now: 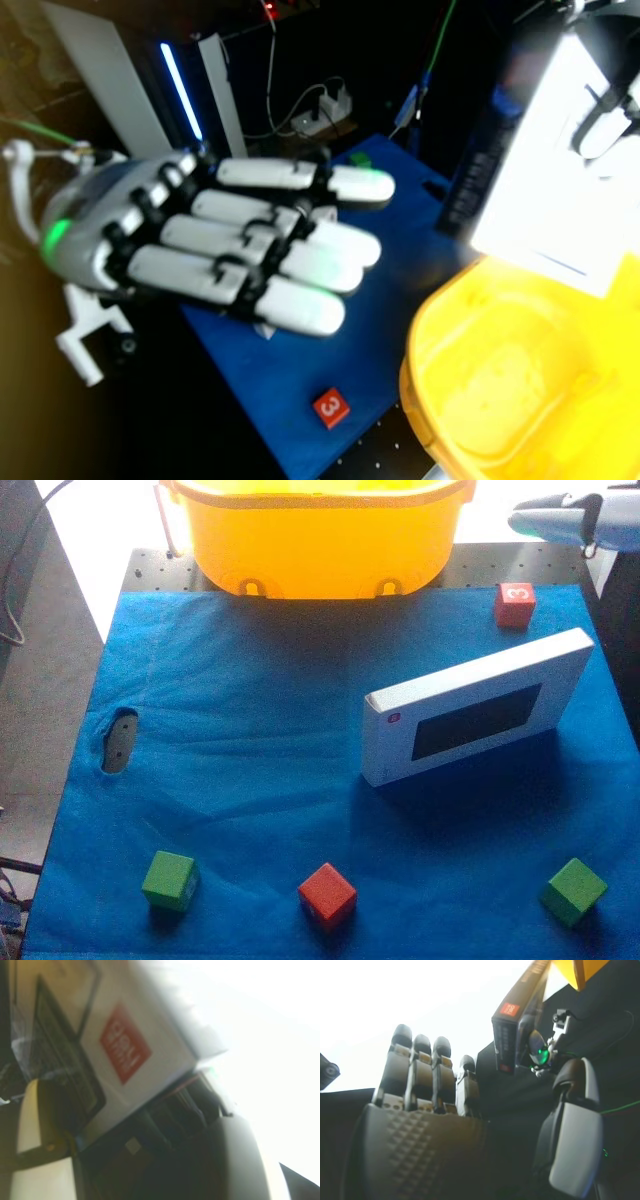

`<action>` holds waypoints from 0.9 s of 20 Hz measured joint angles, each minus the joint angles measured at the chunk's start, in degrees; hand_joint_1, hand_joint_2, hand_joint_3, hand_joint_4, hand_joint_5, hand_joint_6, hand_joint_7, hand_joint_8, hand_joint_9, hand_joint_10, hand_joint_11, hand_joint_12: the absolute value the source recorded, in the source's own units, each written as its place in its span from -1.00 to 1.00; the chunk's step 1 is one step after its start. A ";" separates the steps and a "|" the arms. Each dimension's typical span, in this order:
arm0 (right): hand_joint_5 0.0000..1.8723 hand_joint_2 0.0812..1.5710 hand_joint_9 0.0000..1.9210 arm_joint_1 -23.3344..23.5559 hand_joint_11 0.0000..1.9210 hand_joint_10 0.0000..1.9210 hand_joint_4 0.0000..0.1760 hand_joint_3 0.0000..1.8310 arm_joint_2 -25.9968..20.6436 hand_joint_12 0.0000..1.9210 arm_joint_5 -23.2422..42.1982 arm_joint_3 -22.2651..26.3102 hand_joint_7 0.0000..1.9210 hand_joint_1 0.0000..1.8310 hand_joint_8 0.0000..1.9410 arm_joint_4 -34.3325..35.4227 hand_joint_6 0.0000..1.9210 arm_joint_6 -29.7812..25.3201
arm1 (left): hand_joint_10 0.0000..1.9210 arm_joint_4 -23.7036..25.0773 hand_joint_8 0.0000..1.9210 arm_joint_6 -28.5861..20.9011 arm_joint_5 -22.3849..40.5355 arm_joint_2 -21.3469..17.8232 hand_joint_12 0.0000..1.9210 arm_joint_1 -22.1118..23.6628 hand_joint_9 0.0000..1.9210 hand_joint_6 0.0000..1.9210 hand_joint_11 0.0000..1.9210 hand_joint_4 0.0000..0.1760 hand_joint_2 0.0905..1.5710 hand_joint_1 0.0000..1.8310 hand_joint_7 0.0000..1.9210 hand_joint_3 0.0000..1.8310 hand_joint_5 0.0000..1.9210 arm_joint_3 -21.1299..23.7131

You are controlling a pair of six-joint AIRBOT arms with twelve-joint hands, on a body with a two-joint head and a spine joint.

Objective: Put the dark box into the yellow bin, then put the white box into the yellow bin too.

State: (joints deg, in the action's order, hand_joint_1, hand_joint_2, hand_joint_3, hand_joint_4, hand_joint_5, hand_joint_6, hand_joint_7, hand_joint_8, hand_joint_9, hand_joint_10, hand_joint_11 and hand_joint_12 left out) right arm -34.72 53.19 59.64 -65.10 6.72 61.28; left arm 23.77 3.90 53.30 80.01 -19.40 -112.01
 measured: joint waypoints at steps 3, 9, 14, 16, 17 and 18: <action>-0.79 -0.08 -0.80 0.20 -0.85 -0.99 0.59 -1.00 0.26 -0.95 0.09 0.00 -0.71 -0.18 -0.99 -0.74 -0.99 -0.59 | -0.91 0.02 -0.51 -0.02 -0.96 1.70 -0.12 -0.31 0.02 -0.70 -0.44 -1.00 0.21 0.49 0.35 -0.99 0.00 -2.23; -0.79 -0.12 -0.77 0.20 -0.81 -0.99 0.90 -1.00 0.59 -0.94 0.00 0.00 -0.71 -0.23 -1.00 -1.57 -0.99 -1.84 | -1.00 -1.51 -1.00 0.66 -6.36 3.58 -0.90 -2.23 -0.70 -1.00 -0.73 -0.40 0.00 0.18 -0.63 -1.00 -0.60 -5.38; -0.83 -0.12 -0.79 0.20 -0.83 -1.00 0.96 -1.00 0.63 -0.95 0.04 0.00 -0.74 -0.28 -1.00 -1.97 -1.00 -4.17 | -1.00 -2.08 -1.00 0.61 -6.80 3.28 -0.93 -2.27 -0.76 -1.00 -0.77 0.04 -0.04 0.11 -0.72 -1.00 -0.69 -4.48; -0.86 -0.12 -0.82 0.20 -0.86 -1.00 0.81 -1.00 0.63 -0.96 0.02 0.00 -0.75 -0.31 -1.00 -2.54 -1.00 -6.43 | -1.00 -1.81 -1.00 0.44 -6.34 1.97 -0.95 -2.51 -0.78 -1.00 -0.79 0.23 -0.04 0.12 -0.74 -1.00 -0.73 -2.58; -0.86 -0.12 -0.82 0.20 -0.86 -1.00 0.81 -1.00 0.61 -0.96 0.00 0.22 -0.75 -0.31 -1.00 -2.84 -1.00 -6.47 | -1.00 -2.03 -1.00 0.42 -6.23 1.33 -0.95 -2.71 -0.78 -1.00 -0.79 0.23 -0.04 0.12 -0.74 -1.00 -0.73 -1.73; -0.90 -0.13 -0.81 0.20 -0.85 -0.99 0.65 -1.00 0.44 -0.96 0.00 0.98 -0.75 -0.34 -1.00 -2.73 -1.00 -6.51 | -1.00 -1.92 -1.00 0.44 -5.84 0.42 -0.95 -3.04 -0.78 -1.00 -0.79 0.33 -0.05 0.11 -0.74 -1.00 -0.73 -0.79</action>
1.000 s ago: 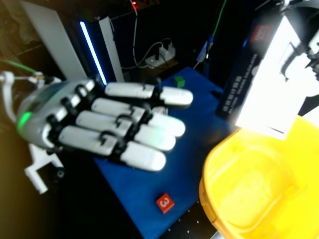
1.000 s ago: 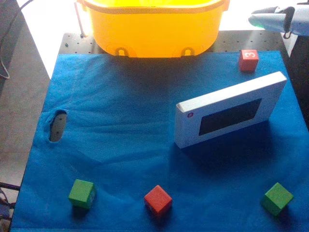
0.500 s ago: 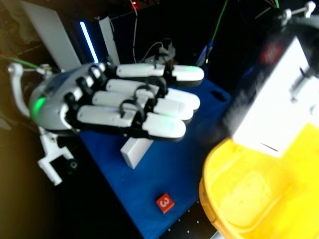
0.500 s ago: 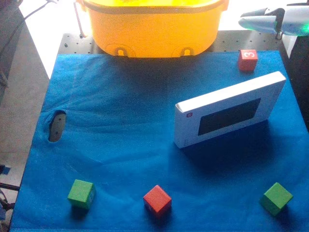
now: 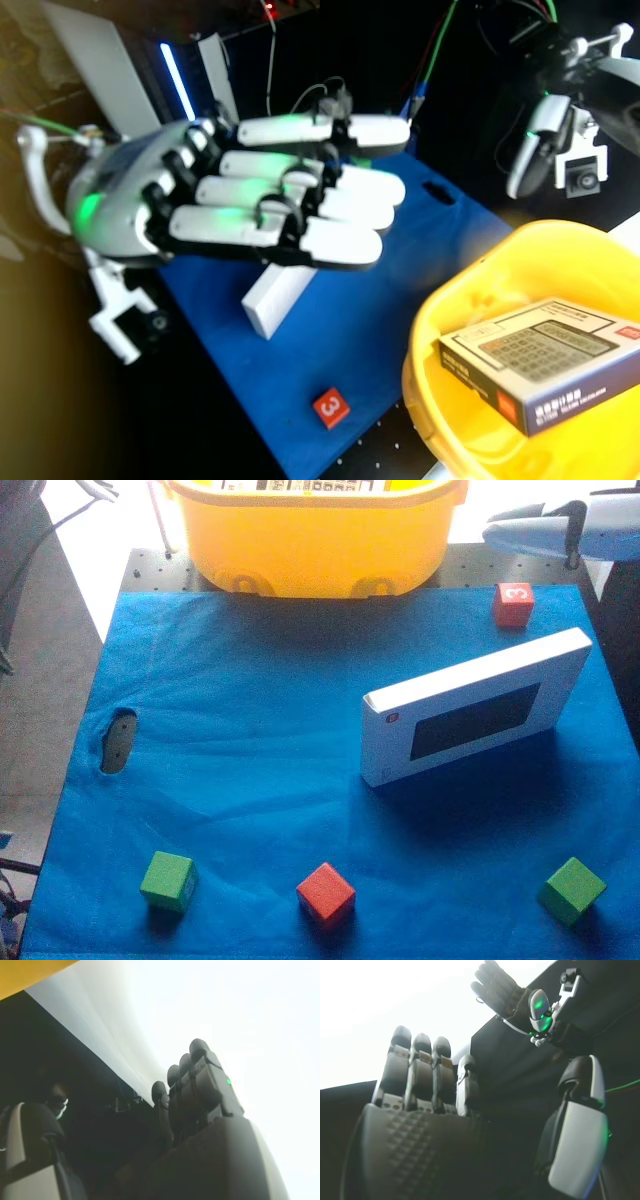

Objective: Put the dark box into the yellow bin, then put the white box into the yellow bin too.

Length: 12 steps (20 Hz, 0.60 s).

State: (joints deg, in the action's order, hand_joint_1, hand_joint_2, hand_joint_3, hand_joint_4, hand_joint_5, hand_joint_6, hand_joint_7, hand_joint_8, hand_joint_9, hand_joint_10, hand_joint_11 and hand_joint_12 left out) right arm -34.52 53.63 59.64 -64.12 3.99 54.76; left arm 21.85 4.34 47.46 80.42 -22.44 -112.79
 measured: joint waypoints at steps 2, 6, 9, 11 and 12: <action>-0.89 -0.16 -0.79 -0.02 -0.82 -0.99 0.76 -1.00 -0.70 -0.94 -0.09 1.75 -0.75 -0.36 -1.00 -0.39 -1.00 -0.09 | -1.00 -0.13 -1.00 0.04 0.13 -1.44 -0.97 -0.20 -0.81 -1.00 -0.82 0.60 -0.05 0.09 -0.76 -1.00 -0.73 1.60; -0.94 -0.18 -0.84 -1.92 -0.85 -1.00 0.88 -1.00 -1.75 -0.96 0.39 5.51 -0.83 -0.33 -1.00 0.46 -1.00 -0.15 | -1.00 -1.27 -0.99 0.28 1.07 -4.11 -0.96 -0.87 -0.82 -0.97 -0.78 0.65 -0.09 0.14 -0.75 -1.00 -0.57 4.17; -0.89 -0.22 -0.81 -3.65 -0.84 -0.99 0.85 -1.00 -1.70 -0.95 -1.22 5.81 -0.80 -0.28 -0.99 0.79 -0.98 -0.15 | -1.00 -1.36 -0.99 0.44 0.57 -5.81 -0.96 -1.66 -0.83 -0.98 -0.78 0.59 -0.08 0.12 -0.75 -1.00 -0.57 5.64; -0.94 -0.20 -0.82 -3.87 -0.84 -1.00 0.80 -1.00 -1.68 -0.95 -4.07 5.90 -0.82 -0.38 -1.00 0.63 -0.99 -0.13 | -0.98 -2.01 -0.99 0.74 1.14 -6.93 -0.96 -1.99 -0.82 -1.00 -0.78 0.55 -0.08 0.08 -0.77 -1.00 -0.62 7.39; -0.91 -0.20 -0.83 -4.00 -0.87 -1.00 0.72 -1.00 -1.49 -0.96 -4.94 5.90 -0.80 -0.35 -0.99 0.24 -0.98 -0.13 | -0.99 -1.95 -0.99 0.85 1.55 -7.23 -0.97 -2.23 -0.79 -1.00 -0.79 0.45 -0.08 0.09 -0.75 -1.00 -0.67 7.98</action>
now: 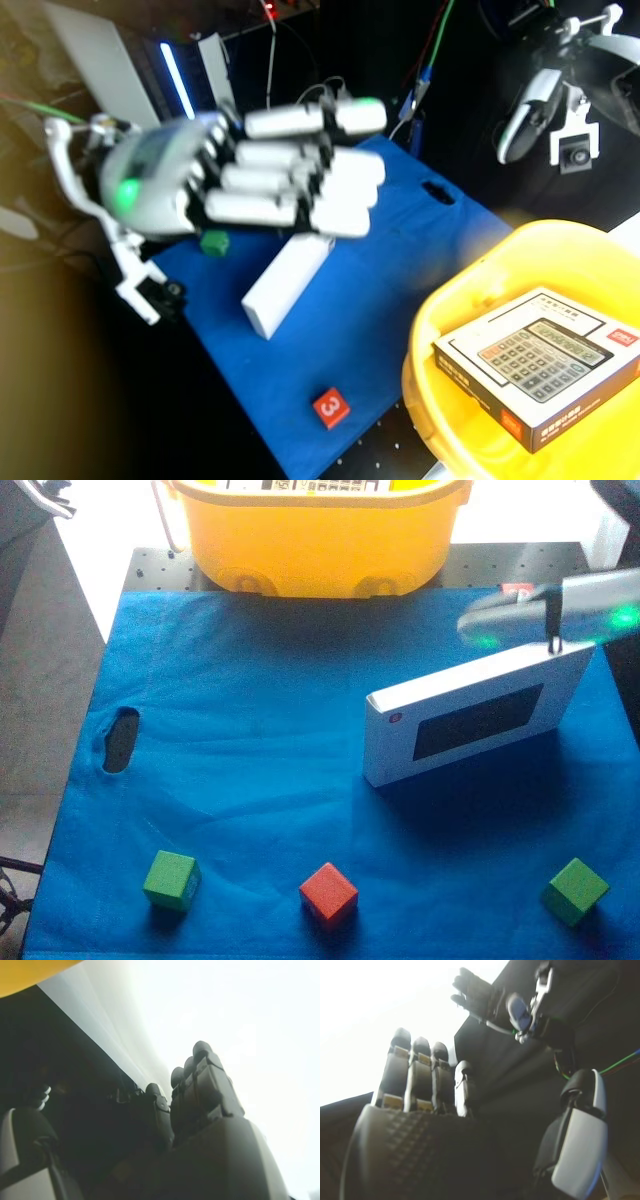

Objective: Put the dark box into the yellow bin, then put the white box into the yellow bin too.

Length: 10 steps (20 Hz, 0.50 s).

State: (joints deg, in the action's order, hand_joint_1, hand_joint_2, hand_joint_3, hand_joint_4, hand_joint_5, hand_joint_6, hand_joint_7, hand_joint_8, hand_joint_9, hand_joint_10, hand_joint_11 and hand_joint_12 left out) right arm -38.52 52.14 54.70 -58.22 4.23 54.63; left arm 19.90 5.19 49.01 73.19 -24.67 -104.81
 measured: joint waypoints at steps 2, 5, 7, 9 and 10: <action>-0.89 -0.22 -0.79 -1.07 -0.84 -0.99 0.76 -1.00 0.87 -0.95 -2.08 0.13 -0.77 -0.37 -1.00 -0.72 -1.00 -0.02 | -0.99 -0.22 -0.99 0.28 1.27 -0.26 -0.98 -1.68 -0.79 -1.00 -0.80 0.18 -0.10 0.13 -0.74 -1.00 -0.69 1.31; -0.87 -0.24 -0.78 -1.07 -0.85 -0.99 0.64 -1.00 1.33 -0.95 -4.31 0.09 -0.79 -0.30 -0.99 -1.44 -0.99 -0.04 | -1.00 0.81 -0.99 0.48 1.36 -0.52 -0.99 -4.07 -0.79 -1.00 -0.83 0.38 -0.16 0.13 -0.73 -1.00 -0.73 3.28; -0.82 -0.27 -0.76 -1.07 -0.82 -1.00 0.25 -1.00 1.60 -0.92 -6.16 -0.37 -0.74 -0.27 -1.00 -2.10 -1.00 -0.02 | -1.00 2.89 -1.00 0.87 1.44 -2.40 -1.00 -5.09 -0.80 -1.00 -0.85 0.25 -0.16 0.09 -0.78 -1.00 -0.80 6.12; -0.79 -0.27 -0.76 -1.07 -0.85 -1.00 0.64 -1.00 1.57 -0.93 -7.91 -0.72 -0.75 -0.25 -1.00 -2.47 -0.99 0.02 | -1.00 3.41 -1.00 1.44 1.86 -4.76 -1.00 -5.68 -0.83 -1.00 -0.88 0.70 -0.14 0.05 -0.81 -1.00 -0.82 8.81; -0.78 -0.28 -0.76 -1.07 -0.87 -1.00 0.71 -1.00 1.57 -0.93 -8.37 -0.76 -0.75 -0.24 -1.00 -2.58 -0.99 0.00 | -1.00 3.43 -1.00 1.57 2.01 -5.33 -1.00 -5.95 -0.85 -1.00 -0.88 0.53 -0.14 0.01 -0.81 -1.00 -0.84 9.57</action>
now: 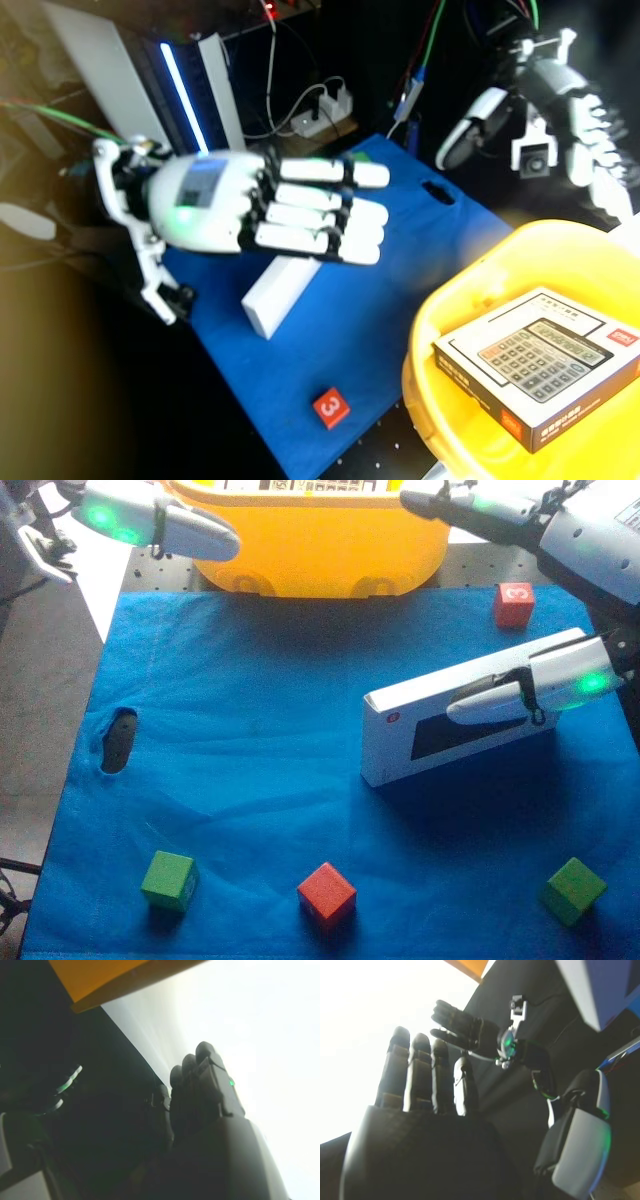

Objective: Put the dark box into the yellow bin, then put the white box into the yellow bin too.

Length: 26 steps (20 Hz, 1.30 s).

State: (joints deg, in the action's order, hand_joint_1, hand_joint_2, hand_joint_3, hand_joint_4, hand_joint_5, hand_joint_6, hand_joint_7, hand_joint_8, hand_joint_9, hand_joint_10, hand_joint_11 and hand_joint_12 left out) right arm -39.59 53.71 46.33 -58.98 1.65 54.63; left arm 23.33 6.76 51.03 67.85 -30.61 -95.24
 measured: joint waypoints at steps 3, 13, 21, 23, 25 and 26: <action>-0.79 -0.25 -0.79 -0.33 -0.93 -0.99 0.57 -0.99 0.72 -0.96 -1.29 -0.35 -0.75 -0.19 -0.99 -0.15 -0.99 -0.02 | -1.00 -1.25 -1.00 2.82 1.03 -1.49 -0.99 -3.04 -0.87 -1.00 -0.90 0.82 -0.14 0.05 -0.82 -1.00 -0.84 3.45; -0.72 -0.20 -0.77 -2.54 -0.79 -0.99 -1.00 -0.98 5.33 -0.86 -6.82 -3.61 -0.73 -0.16 -0.99 0.04 -0.99 -0.02 | -1.00 -12.22 -1.00 10.64 1.31 -3.04 -0.99 -14.19 -0.98 -0.99 -0.96 1.00 -0.09 -0.03 -0.97 -0.98 -0.93 7.56; -0.34 0.00 -0.33 -4.57 -0.60 -0.99 -1.00 -1.00 7.74 -0.67 -7.98 -5.20 -0.27 0.17 -1.00 1.16 -1.00 -0.09 | -1.00 -18.14 -1.00 11.89 2.84 -2.97 -1.00 -19.76 -1.00 -1.00 -1.00 0.80 -0.09 -0.06 -1.00 -0.99 -0.97 9.25; -0.07 0.21 -0.02 -4.59 -0.44 -0.96 -1.00 -1.00 8.48 -0.19 -8.50 -5.64 0.03 0.33 -0.98 1.79 -0.98 -0.15 | -1.00 -18.10 -1.00 11.89 3.19 -2.97 -1.00 -19.85 -1.00 -1.00 -1.00 0.90 -0.08 -0.07 -1.00 -0.99 -0.97 9.27; -0.06 0.33 0.10 -4.59 -0.08 -0.01 -1.00 -0.99 9.07 -0.12 -8.55 -6.14 0.20 0.51 -0.32 2.23 -0.04 -0.28 | -1.00 -18.40 -1.00 11.87 3.37 -2.97 -1.00 -19.85 -1.00 -1.00 -1.00 1.00 -0.09 -0.08 -1.00 -1.00 -0.99 9.38; -0.07 0.36 0.03 -4.59 -0.11 0.15 -1.00 -1.00 9.22 -0.04 -8.52 -6.25 0.14 0.51 -0.20 2.49 0.05 -0.26 | -1.00 -18.43 -1.00 11.89 3.45 -2.99 -1.00 -19.85 -1.00 -1.00 -1.00 1.00 -0.11 -0.08 -1.00 -1.00 -0.99 9.40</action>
State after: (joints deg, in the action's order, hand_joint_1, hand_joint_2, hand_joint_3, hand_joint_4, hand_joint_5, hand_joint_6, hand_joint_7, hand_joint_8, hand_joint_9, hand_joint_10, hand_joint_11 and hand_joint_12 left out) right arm -44.18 62.94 37.80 -65.23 4.14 54.37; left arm 4.91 18.65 54.48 64.86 -50.46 -85.84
